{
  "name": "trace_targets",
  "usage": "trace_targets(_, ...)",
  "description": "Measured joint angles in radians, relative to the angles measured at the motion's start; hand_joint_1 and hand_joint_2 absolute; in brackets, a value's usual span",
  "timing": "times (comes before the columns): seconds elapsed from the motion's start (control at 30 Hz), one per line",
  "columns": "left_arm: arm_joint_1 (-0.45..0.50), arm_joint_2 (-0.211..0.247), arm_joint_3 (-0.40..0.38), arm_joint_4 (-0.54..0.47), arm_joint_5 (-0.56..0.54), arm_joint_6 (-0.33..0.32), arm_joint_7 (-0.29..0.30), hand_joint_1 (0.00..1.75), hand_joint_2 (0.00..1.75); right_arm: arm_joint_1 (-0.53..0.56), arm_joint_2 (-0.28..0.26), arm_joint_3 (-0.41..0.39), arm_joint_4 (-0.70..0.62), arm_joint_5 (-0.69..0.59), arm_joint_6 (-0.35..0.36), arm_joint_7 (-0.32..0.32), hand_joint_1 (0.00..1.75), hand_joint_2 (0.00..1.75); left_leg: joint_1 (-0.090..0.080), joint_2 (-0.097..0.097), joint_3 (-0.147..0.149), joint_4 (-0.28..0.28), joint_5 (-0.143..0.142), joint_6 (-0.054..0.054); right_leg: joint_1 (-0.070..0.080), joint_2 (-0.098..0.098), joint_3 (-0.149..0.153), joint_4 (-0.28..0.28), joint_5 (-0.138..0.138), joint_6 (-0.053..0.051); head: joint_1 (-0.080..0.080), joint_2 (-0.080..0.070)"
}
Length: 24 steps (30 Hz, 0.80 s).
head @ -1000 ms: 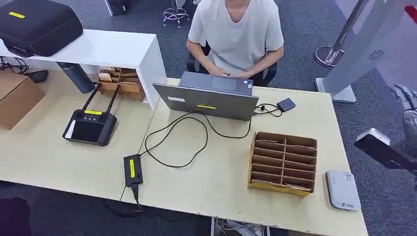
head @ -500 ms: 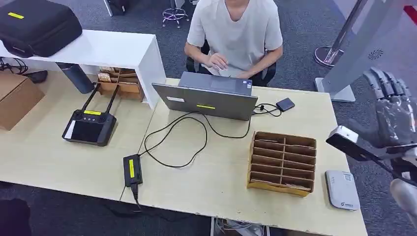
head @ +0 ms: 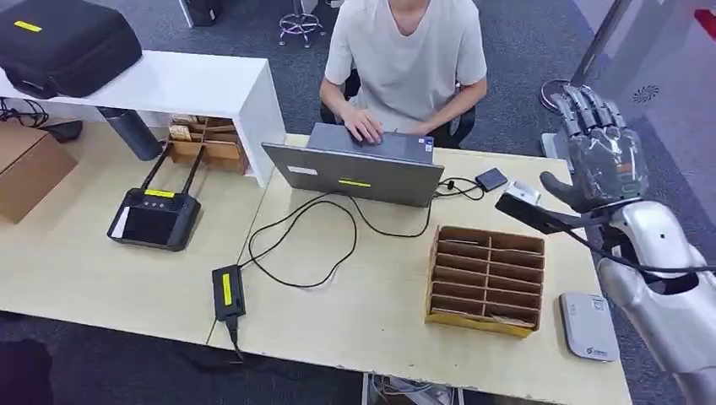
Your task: Pass the card to the sensor for recognition and then transmit it.
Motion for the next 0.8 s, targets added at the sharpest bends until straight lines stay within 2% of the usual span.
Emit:
trace_targets(0.1, -0.010, -0.001, 0.000, 0.017, 0.000, -0.056, -0.006, 0.00, 0.00, -0.051, 0.037, 0.042, 0.067, 0.013, 0.002, 0.003, 0.00, 1.75, 0.000, -0.001, 0.000, 0.000, 0.000, 0.000, 0.000, -0.002, 0.000, 0.000, 0.000, 0.000, 0.000, 0.000)
trace_targets(0.13, -0.010, -0.001, 0.001, 0.023, 0.001, -0.076, -0.008, 0.00, 1.75, -0.067, 0.049, 0.055, 0.086, 0.016, 0.002, 0.005, 0.00, 1.75, 0.000, -0.001, 0.000, 0.000, 0.000, 0.000, 0.000, -0.002, 0.000, 0.000, 0.000, 0.000, 0.000, 0.000)
trace_targets(0.33, -0.011, -0.017, 0.010, 0.061, -0.001, -0.139, -0.002, 0.00, 1.75, -0.136, 0.113, 0.111, 0.181, 0.021, -0.001, 0.017, 0.00, 1.75, 0.001, -0.001, 0.000, 0.000, 0.001, -0.001, 0.001, -0.002, 0.000, 0.001, 0.000, 0.000, 0.000, 0.000)
trace_targets(0.8, -0.014, -0.043, 0.030, 0.120, -0.038, -0.188, 0.016, 0.00, 1.75, -0.227, 0.203, 0.180, 0.292, 0.051, -0.007, 0.039, 0.00, 1.75, 0.001, -0.001, 0.000, 0.000, 0.001, -0.001, 0.001, -0.002, 0.000, 0.000, 0.000, 0.000, 0.000, 0.000)
